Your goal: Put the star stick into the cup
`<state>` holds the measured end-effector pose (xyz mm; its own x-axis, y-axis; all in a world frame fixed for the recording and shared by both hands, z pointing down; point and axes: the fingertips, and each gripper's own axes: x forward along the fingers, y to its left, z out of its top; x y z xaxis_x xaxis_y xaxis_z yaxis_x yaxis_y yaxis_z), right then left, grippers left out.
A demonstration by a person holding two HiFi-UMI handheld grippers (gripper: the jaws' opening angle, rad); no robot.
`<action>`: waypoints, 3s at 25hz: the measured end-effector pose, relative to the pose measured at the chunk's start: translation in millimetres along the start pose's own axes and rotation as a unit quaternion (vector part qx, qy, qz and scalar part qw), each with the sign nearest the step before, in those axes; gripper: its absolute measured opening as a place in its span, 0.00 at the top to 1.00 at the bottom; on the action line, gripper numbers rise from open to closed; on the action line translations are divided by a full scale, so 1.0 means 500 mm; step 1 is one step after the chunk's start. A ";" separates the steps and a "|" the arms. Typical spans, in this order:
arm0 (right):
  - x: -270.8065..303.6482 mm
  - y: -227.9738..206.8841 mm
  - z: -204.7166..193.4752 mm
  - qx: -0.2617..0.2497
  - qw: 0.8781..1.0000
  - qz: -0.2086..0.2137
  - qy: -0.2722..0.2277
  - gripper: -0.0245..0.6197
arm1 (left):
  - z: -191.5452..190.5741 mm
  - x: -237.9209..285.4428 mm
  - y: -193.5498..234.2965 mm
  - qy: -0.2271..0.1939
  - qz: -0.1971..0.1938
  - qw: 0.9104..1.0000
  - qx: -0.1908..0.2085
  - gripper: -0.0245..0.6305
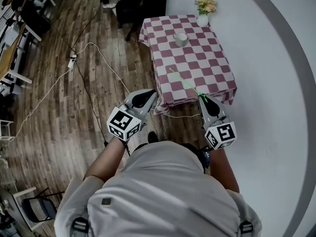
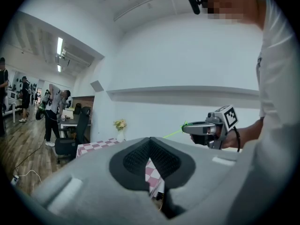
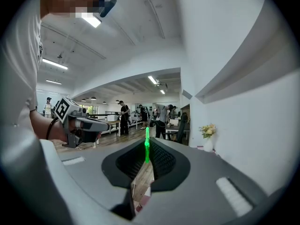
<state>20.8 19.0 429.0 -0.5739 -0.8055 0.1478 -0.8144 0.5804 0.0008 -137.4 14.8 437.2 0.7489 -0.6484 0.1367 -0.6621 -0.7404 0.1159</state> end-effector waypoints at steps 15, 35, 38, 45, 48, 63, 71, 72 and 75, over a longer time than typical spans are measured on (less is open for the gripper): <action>0.119 0.000 0.013 0.015 0.999 0.038 -0.004 0.92 | 0.012 0.011 0.085 0.005 0.024 1.000 -0.002 0.96; 0.272 -0.273 0.041 0.020 0.994 0.109 -0.014 0.92 | 0.053 0.256 0.163 0.009 0.105 0.994 -0.012 0.96; 0.282 -0.327 0.046 0.022 0.993 0.110 -0.018 0.92 | 0.066 0.305 0.162 0.007 0.108 0.994 -0.008 0.96; 0.286 -0.433 0.047 0.037 0.993 0.109 -0.026 0.92 | 0.086 0.392 0.158 0.009 0.116 0.993 0.001 0.96; 0.294 -0.461 0.042 0.049 0.993 0.109 -0.025 0.92 | 0.090 0.414 0.159 0.011 0.118 0.993 0.004 0.96; 0.376 -0.526 0.026 0.052 0.995 0.089 -0.008 0.92 | 0.088 0.502 0.246 0.016 0.097 0.995 -0.008 0.96; 0.447 -0.562 -0.011 0.067 0.995 0.069 0.020 0.92 | 0.069 0.541 0.319 0.034 0.082 0.996 -0.025 0.96; 0.456 -0.566 -0.018 0.070 0.995 0.066 0.025 0.92 | 0.066 0.545 0.328 0.036 0.081 0.996 -0.027 0.96; 0.481 -0.578 -0.037 0.075 0.995 0.057 0.038 0.92 | 0.055 0.557 0.352 0.043 0.074 0.996 -0.033 0.96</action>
<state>119.8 -340.5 482.6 -0.6605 -0.7203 0.2118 -0.7507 0.6389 -0.1680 -44.5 -301.0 468.6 0.6394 -0.7304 0.2401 -0.7680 -0.6220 0.1528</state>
